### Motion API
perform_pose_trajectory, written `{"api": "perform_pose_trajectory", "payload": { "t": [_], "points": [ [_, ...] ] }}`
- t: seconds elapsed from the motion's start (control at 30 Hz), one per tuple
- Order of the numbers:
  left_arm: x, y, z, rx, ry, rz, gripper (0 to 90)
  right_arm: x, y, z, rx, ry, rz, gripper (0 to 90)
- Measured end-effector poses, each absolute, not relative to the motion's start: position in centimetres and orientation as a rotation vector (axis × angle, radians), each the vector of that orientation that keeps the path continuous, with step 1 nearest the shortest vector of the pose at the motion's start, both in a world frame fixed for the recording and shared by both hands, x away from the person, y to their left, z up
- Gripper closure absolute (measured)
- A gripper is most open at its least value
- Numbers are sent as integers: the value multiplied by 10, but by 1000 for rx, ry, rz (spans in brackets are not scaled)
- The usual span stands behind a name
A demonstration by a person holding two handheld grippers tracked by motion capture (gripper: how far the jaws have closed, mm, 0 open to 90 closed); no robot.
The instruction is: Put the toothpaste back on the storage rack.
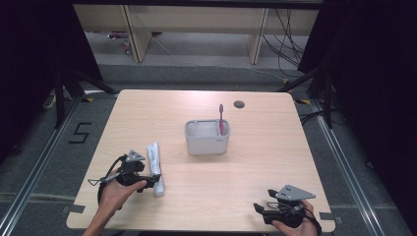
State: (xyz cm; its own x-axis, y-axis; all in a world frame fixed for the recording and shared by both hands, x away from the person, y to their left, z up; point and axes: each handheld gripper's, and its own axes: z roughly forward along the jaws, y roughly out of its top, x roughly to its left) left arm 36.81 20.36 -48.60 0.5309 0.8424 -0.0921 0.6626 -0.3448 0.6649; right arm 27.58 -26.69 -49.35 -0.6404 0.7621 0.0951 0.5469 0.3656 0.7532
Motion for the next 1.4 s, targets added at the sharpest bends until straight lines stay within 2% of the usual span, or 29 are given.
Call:
{"api": "perform_pose_trajectory", "payload": {
  "t": [0.5,0.93,1.07,1.4],
  "points": [
    [385,194,-488,2139,1269,325,287,275,-267,-493,1154,2351,1120,271],
    [394,187,-489,2228,1281,297,327,275,-267,-493,1150,2346,1127,272],
    [396,187,-489,2266,1275,296,361,275,-267,-492,1147,2344,1124,272],
    [398,188,-492,2367,1244,268,517,276,-268,-492,1138,2343,1128,277]
  ]
}}
